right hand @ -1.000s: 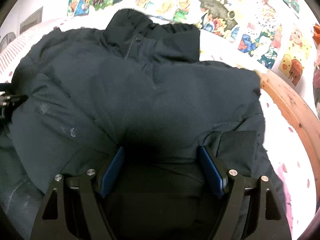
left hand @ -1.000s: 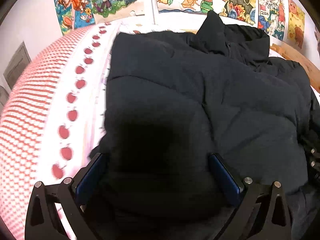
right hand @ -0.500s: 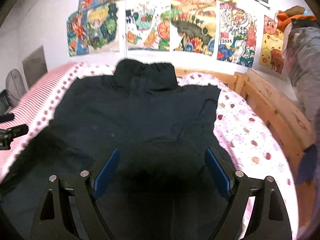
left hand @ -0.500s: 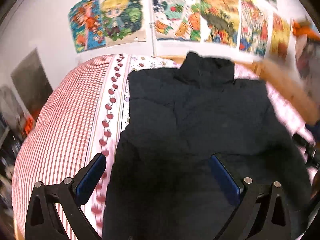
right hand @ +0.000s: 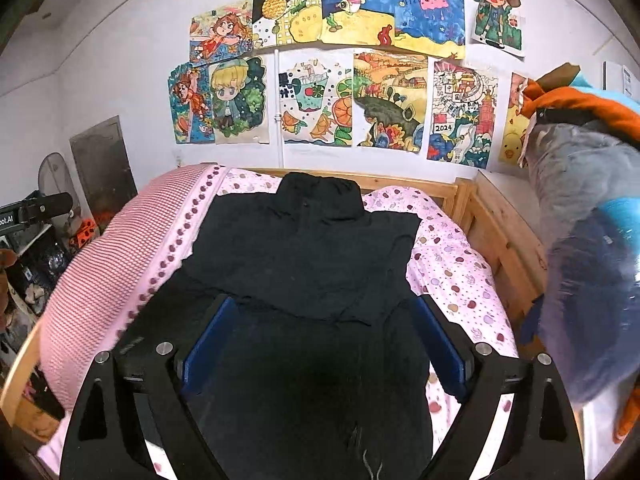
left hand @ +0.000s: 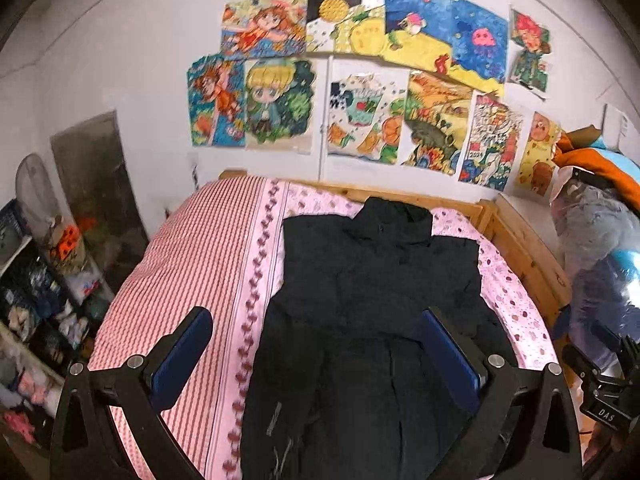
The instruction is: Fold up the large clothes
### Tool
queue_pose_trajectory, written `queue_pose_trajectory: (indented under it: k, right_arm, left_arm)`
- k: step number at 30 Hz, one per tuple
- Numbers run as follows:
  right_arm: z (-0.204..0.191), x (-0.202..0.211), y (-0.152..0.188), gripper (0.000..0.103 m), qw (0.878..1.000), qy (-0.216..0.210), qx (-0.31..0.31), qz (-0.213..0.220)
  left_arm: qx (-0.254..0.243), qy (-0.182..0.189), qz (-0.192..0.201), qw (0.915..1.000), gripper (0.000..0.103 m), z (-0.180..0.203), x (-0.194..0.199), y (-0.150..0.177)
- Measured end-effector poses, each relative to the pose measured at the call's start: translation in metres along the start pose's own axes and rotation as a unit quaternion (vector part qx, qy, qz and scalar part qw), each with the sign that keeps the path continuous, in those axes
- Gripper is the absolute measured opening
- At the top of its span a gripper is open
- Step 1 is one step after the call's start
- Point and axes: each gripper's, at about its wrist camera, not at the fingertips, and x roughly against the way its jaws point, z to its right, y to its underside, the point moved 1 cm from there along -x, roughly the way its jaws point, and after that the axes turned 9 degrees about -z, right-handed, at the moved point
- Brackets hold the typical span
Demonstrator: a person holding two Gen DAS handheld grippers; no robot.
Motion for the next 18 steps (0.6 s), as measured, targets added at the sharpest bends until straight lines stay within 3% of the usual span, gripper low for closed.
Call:
queue_pose_trajectory:
  k: [3,7,11,13,16,18]
  right_arm:
    - [0.001,0.013,-0.012,0.089,1.000,0.014,-0.017,-0.001]
    - [0.001,-0.006,-0.038,0.091,0.999,0.031,-0.029,0.008]
    - [-0.009,-0.068,-0.079,0.091,0.999,0.038,-0.034,0.005]
    - [-0.010,-0.115,-0.106,0.091,0.998,0.043,-0.043,0.003]
    - [-0.011,-0.174,-0.132,0.091,0.998,0.031,-0.056,0.027]
    - [-0.010,-0.206,-0.140,0.091,0.997,0.020,-0.058,0.044]
  left_arm:
    - [0.011,0.007,-0.037,0.9992,0.103,0.001,0.004,-0.012]
    - [-0.001,-0.009,-0.028,0.9996,0.103,0.010,-0.018,-0.034]
    - [-0.037,-0.027,-0.010,0.9989,0.103,0.029,-0.079,-0.073]
    - [-0.064,-0.026,0.017,0.9974,0.103,0.041,-0.122,-0.099]
    - [-0.085,-0.022,0.046,0.9951,0.103,0.055,-0.174,-0.125]
    - [-0.085,-0.005,0.043,0.9954,0.103,0.060,-0.213,-0.143]
